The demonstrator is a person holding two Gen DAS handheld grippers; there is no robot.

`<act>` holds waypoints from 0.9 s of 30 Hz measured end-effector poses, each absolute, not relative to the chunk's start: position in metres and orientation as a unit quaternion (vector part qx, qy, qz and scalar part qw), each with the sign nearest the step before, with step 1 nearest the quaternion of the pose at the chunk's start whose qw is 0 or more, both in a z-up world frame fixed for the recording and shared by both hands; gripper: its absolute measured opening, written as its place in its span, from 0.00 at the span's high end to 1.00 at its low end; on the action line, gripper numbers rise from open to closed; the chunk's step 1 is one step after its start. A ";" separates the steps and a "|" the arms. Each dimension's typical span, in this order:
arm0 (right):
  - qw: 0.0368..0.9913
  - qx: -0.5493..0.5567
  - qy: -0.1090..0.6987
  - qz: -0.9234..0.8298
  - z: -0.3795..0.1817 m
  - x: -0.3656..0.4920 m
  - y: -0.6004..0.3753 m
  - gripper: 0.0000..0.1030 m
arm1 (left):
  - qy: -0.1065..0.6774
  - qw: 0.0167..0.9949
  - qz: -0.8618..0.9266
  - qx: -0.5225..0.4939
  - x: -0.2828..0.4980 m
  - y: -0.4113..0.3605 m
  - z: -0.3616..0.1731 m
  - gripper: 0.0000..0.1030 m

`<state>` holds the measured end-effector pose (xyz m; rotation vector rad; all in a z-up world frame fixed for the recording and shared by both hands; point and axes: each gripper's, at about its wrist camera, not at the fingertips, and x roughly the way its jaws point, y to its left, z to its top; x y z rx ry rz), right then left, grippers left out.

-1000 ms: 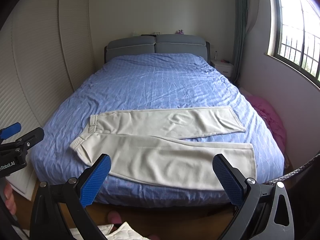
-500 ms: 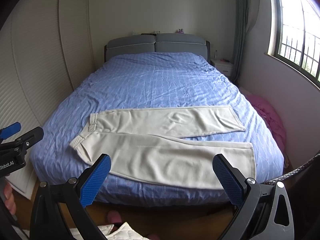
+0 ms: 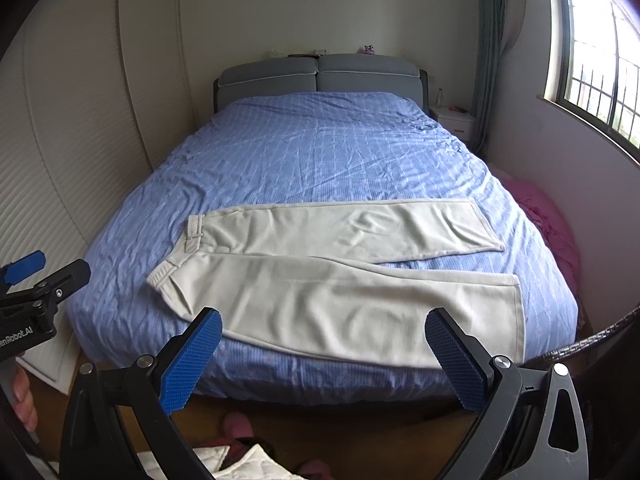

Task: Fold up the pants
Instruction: 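Lower both tools and grasp the cream trouser leg hem edges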

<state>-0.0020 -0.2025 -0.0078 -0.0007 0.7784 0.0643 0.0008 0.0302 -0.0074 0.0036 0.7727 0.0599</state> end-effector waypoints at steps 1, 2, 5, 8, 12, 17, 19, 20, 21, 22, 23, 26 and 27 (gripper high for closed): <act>0.923 0.001 0.384 0.033 -0.011 0.001 -0.198 0.00 | 0.384 0.923 0.033 -0.002 0.003 0.036 -0.012 0.00; 0.920 0.002 0.391 0.034 -0.015 0.004 -0.195 0.00 | 0.394 0.918 0.037 -0.006 0.007 0.045 -0.018 0.00; 0.910 0.014 0.412 0.043 -0.030 0.016 -0.183 0.00 | 0.421 0.906 0.048 -0.016 0.020 0.067 -0.035 0.00; 0.899 0.040 0.433 0.054 -0.048 0.033 -0.170 0.00 | 0.447 0.893 0.049 -0.029 0.039 0.094 -0.054 0.00; 0.879 0.070 0.469 0.045 -0.079 0.063 -0.150 0.00 | 0.477 0.877 0.043 -0.039 0.075 0.130 -0.085 0.00; 0.850 0.104 0.515 0.016 -0.124 0.107 -0.119 0.00 | 0.506 0.862 0.031 -0.011 0.128 0.168 -0.127 0.00; 0.840 0.111 0.532 0.001 -0.146 0.122 -0.103 0.00 | 0.520 0.854 0.018 0.000 0.147 0.179 -0.149 0.00; 0.834 0.114 0.540 -0.007 -0.157 0.129 -0.096 0.00 | 0.531 0.847 0.014 0.002 0.157 0.183 -0.161 0.00; 0.829 0.117 0.547 -0.014 -0.169 0.134 -0.089 0.00 | 0.545 0.839 0.011 0.001 0.165 0.187 -0.174 0.00; 0.824 0.123 0.553 -0.020 -0.181 0.140 -0.084 0.00 | 0.558 0.830 0.005 -0.006 0.173 0.191 -0.187 0.00; 0.817 0.130 0.561 -0.027 -0.193 0.145 -0.080 0.00 | 0.570 0.821 -0.001 -0.015 0.180 0.194 -0.199 0.01; 0.797 0.160 0.581 -0.046 -0.230 0.158 -0.073 0.01 | 0.597 0.801 -0.002 -0.039 0.197 0.201 -0.234 0.02; 0.788 0.172 0.589 -0.051 -0.243 0.161 -0.073 0.01 | 0.603 0.797 -0.002 -0.043 0.202 0.202 -0.245 0.02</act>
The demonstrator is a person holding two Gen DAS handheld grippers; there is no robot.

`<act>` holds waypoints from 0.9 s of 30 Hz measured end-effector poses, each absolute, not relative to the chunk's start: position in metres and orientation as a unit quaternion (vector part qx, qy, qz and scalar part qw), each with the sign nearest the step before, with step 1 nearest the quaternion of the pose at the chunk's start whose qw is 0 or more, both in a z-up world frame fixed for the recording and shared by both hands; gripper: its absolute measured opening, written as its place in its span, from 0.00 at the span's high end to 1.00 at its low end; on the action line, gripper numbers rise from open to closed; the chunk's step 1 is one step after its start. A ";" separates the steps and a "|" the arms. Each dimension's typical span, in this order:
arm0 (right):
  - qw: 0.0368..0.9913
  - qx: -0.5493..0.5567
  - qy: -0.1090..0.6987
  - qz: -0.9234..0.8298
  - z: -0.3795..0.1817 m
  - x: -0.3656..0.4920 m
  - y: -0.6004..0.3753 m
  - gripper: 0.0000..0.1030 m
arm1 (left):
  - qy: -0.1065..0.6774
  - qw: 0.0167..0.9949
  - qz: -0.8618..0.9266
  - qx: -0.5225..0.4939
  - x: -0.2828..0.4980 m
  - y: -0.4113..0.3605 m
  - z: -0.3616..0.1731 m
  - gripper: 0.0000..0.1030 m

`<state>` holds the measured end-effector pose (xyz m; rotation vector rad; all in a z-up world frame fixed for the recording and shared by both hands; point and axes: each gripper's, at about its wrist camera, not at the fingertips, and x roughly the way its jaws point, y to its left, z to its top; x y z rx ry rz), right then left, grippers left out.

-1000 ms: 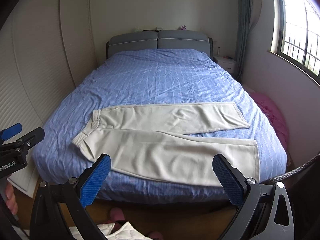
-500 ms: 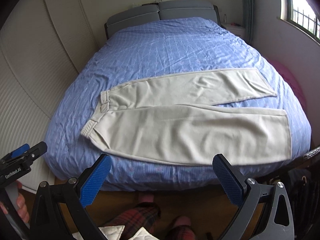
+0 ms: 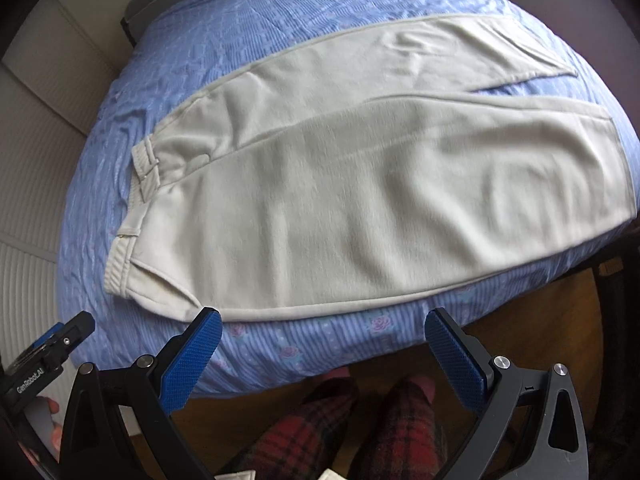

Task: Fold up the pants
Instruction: 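Lower both tools and grasp the cream trouser leg hem edges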

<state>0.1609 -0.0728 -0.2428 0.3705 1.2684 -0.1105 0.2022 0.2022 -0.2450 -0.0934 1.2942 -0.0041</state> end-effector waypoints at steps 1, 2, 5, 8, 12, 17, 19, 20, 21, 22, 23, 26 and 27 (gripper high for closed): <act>0.781 0.186 0.594 -0.057 -0.256 0.164 -0.074 0.01 | 0.609 0.792 -0.002 -0.046 0.208 0.202 -0.256 0.03; 0.772 0.195 0.601 -0.066 -0.268 0.166 -0.077 0.01 | 0.615 0.787 -0.003 -0.045 0.213 0.202 -0.267 0.03; 0.750 0.231 0.613 -0.090 -0.304 0.173 -0.086 0.03 | 0.633 0.772 0.006 -0.053 0.225 0.204 -0.295 0.06; 0.731 0.266 0.620 -0.104 -0.332 0.173 -0.094 0.06 | 0.647 0.760 0.011 -0.070 0.233 0.207 -0.314 0.07; 0.719 0.296 0.618 -0.117 -0.354 0.170 -0.100 0.08 | 0.658 0.746 0.005 -0.098 0.238 0.209 -0.330 0.08; 0.702 0.333 0.618 -0.119 -0.381 0.174 -0.107 0.18 | 0.665 0.739 -0.002 -0.109 0.248 0.205 -0.345 0.14; 0.696 0.350 0.615 -0.124 -0.388 0.176 -0.113 0.23 | 0.668 0.733 -0.012 -0.130 0.251 0.206 -0.349 0.21; 0.690 0.359 0.615 -0.127 -0.391 0.178 -0.116 0.25 | 0.670 0.729 -0.015 -0.142 0.254 0.207 -0.350 0.29; 0.685 0.365 0.617 -0.131 -0.392 0.179 -0.119 0.29 | 0.672 0.724 -0.016 -0.154 0.257 0.209 -0.351 0.33; 0.681 0.369 0.618 -0.134 -0.392 0.179 -0.121 0.34 | 0.673 0.721 -0.016 -0.164 0.259 0.210 -0.351 0.40; 0.679 0.370 0.620 -0.136 -0.392 0.179 -0.122 0.38 | 0.674 0.719 -0.016 -0.170 0.261 0.212 -0.349 0.47; 0.676 0.377 0.618 -0.138 -0.384 0.178 -0.129 0.64 | 0.673 0.716 -0.027 -0.184 0.264 0.218 -0.337 0.64; 0.675 0.377 0.619 -0.138 -0.380 0.178 -0.131 0.77 | 0.673 0.716 -0.034 -0.183 0.264 0.219 -0.330 0.67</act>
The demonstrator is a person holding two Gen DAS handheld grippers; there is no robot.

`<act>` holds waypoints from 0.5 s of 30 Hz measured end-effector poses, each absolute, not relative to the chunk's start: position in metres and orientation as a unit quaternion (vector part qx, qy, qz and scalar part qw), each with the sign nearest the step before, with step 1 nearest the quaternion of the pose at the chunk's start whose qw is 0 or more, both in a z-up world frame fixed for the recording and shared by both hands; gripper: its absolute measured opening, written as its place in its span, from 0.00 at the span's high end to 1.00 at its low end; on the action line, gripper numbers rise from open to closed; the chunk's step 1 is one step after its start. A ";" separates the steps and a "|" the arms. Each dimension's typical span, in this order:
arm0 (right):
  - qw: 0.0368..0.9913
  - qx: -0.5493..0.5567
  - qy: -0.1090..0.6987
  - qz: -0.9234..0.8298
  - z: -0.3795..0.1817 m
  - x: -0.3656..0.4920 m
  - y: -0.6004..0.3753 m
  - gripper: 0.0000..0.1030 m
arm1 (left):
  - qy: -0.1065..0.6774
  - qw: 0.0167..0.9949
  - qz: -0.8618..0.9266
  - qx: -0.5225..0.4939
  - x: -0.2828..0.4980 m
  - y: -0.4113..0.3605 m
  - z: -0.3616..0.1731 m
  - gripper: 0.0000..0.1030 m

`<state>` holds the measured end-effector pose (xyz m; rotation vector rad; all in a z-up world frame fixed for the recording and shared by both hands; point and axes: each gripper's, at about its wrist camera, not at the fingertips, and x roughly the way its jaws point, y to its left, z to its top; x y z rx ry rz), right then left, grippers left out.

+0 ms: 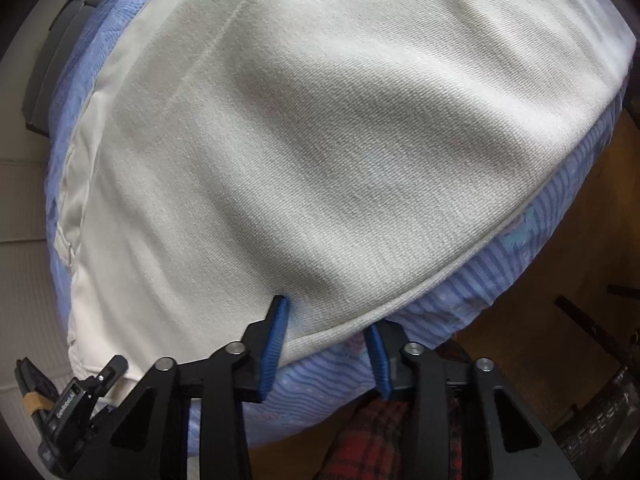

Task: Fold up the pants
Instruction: 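Lower both tools and grasp the cream trouser leg hem edges, then lift the grasped trouser leg and lay it over the other leg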

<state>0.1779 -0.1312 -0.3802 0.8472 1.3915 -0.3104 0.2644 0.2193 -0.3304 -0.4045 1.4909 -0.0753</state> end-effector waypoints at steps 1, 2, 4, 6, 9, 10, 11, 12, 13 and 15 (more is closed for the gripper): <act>0.677 0.377 0.617 -0.136 -0.375 0.179 -0.133 0.85 | 0.673 0.717 -0.041 -0.179 0.264 0.220 -0.323 0.73; 0.680 0.379 0.614 -0.132 -0.368 0.180 -0.136 0.86 | 0.671 0.719 -0.049 -0.175 0.264 0.220 -0.314 0.75; 0.691 0.377 0.604 -0.125 -0.345 0.188 -0.141 0.88 | 0.666 0.725 -0.061 -0.162 0.264 0.219 -0.296 0.83; 0.709 0.367 0.591 -0.117 -0.320 0.195 -0.143 0.88 | 0.655 0.737 -0.067 -0.152 0.262 0.214 -0.274 0.87; 0.747 0.340 0.562 -0.106 -0.272 0.212 -0.148 0.88 | 0.636 0.751 -0.072 -0.159 0.265 0.221 -0.245 0.88; 0.756 0.338 0.551 -0.104 -0.258 0.216 -0.151 0.88 | 0.630 0.755 -0.073 -0.163 0.268 0.222 -0.236 0.88; 0.765 0.339 0.539 -0.101 -0.245 0.220 -0.155 0.88 | 0.624 0.760 -0.076 -0.167 0.273 0.223 -0.228 0.88; 0.773 0.339 0.528 -0.098 -0.231 0.228 -0.159 0.88 | 0.618 0.764 -0.079 -0.168 0.276 0.225 -0.222 0.88; 0.778 0.339 0.520 -0.096 -0.225 0.231 -0.161 0.88 | 0.612 0.768 -0.081 -0.171 0.282 0.224 -0.215 0.88; 0.788 0.336 0.507 -0.090 -0.208 0.244 -0.163 0.88 | 0.600 0.774 -0.082 -0.185 0.293 0.224 -0.204 0.88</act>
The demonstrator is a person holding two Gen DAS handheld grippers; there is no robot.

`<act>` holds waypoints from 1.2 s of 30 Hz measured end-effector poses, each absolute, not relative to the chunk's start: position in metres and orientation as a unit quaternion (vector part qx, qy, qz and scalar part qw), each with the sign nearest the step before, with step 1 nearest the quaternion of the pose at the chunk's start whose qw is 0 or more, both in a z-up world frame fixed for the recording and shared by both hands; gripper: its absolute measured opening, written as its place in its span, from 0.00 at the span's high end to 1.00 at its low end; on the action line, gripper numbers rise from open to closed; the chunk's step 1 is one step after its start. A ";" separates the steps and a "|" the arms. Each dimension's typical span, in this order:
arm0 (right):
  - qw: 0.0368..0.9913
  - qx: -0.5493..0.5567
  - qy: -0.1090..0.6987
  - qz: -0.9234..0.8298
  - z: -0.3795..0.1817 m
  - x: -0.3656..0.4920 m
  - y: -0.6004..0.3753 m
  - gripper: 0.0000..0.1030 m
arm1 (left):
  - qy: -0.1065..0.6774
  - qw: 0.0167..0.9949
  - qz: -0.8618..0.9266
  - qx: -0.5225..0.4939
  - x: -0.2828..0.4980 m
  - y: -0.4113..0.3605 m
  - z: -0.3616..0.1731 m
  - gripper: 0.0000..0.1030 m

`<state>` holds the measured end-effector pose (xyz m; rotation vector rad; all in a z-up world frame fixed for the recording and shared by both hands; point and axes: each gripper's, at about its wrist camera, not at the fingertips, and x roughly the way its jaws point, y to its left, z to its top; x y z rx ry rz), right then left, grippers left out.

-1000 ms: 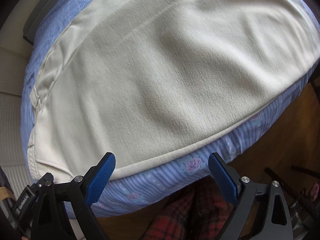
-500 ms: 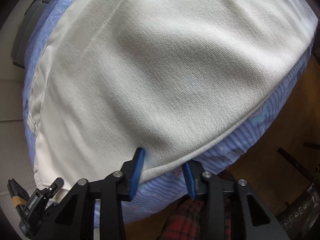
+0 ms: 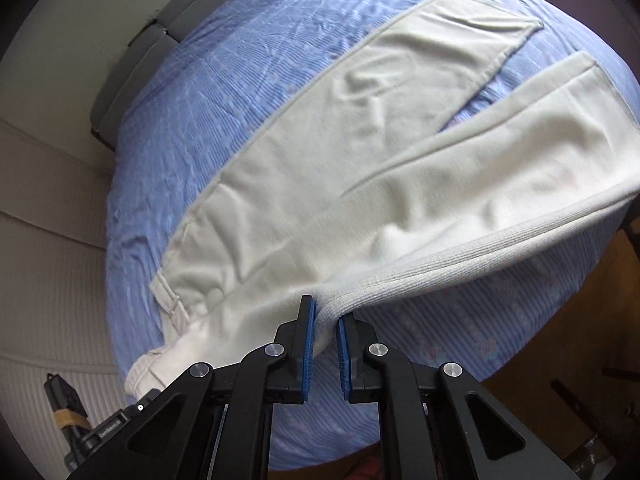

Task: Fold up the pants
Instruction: 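Lift the grasped trouser leg and lay it over the other leg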

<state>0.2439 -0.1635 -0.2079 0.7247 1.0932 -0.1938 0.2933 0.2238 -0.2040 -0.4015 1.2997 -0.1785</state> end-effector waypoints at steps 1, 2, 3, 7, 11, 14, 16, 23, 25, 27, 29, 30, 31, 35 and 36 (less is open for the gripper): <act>0.793 0.334 0.502 -0.089 -0.199 0.245 -0.162 0.88 | 0.594 0.777 -0.081 -0.193 0.302 0.222 -0.200 0.89; 0.796 0.334 0.497 -0.089 -0.192 0.256 -0.163 0.88 | 0.587 0.781 -0.079 -0.200 0.309 0.224 -0.196 0.88; 0.801 0.332 0.491 -0.087 -0.185 0.267 -0.159 0.88 | 0.581 0.784 -0.076 -0.204 0.317 0.226 -0.194 0.88; 0.824 0.301 0.474 -0.079 -0.163 0.308 -0.150 0.88 | 0.567 0.787 -0.062 -0.236 0.356 0.239 -0.191 0.88; 0.836 0.276 0.469 -0.071 -0.155 0.365 -0.140 0.89 | 0.559 0.790 -0.048 -0.248 0.399 0.251 -0.195 0.88; 0.844 0.252 0.470 -0.066 -0.158 0.411 -0.130 0.89 | 0.564 0.782 -0.041 -0.262 0.438 0.259 -0.208 0.88; 0.842 0.241 0.478 -0.066 -0.169 0.440 -0.125 0.89 | 0.575 0.775 -0.040 -0.260 0.465 0.264 -0.222 0.88; 0.815 0.221 0.528 -0.090 -0.224 0.519 -0.114 0.89 | 0.616 0.743 -0.035 -0.260 0.520 0.271 -0.277 0.88; 0.802 0.219 0.547 -0.095 -0.239 0.532 -0.112 0.88 | 0.627 0.732 -0.033 -0.264 0.527 0.273 -0.291 0.88; 0.794 0.208 0.562 -0.102 -0.249 0.541 -0.108 0.87 | 0.634 0.727 -0.032 -0.263 0.533 0.273 -0.300 0.88; 0.789 0.195 0.573 -0.107 -0.253 0.545 -0.103 0.83 | 0.641 0.722 -0.033 -0.258 0.538 0.271 -0.305 0.86; 0.788 0.188 0.575 -0.109 -0.254 0.547 -0.100 0.79 | 0.647 0.718 -0.033 -0.255 0.542 0.269 -0.306 0.85; 0.788 0.184 0.578 -0.106 -0.254 0.548 -0.098 0.69 | 0.651 0.714 -0.034 -0.258 0.544 0.269 -0.307 0.84; 0.790 0.189 0.576 -0.088 -0.248 0.550 -0.090 0.49 | 0.638 0.720 -0.042 -0.268 0.545 0.268 -0.288 0.45; 0.792 0.187 0.576 -0.082 -0.244 0.549 -0.087 0.48 | 0.632 0.725 -0.043 -0.271 0.544 0.267 -0.280 0.40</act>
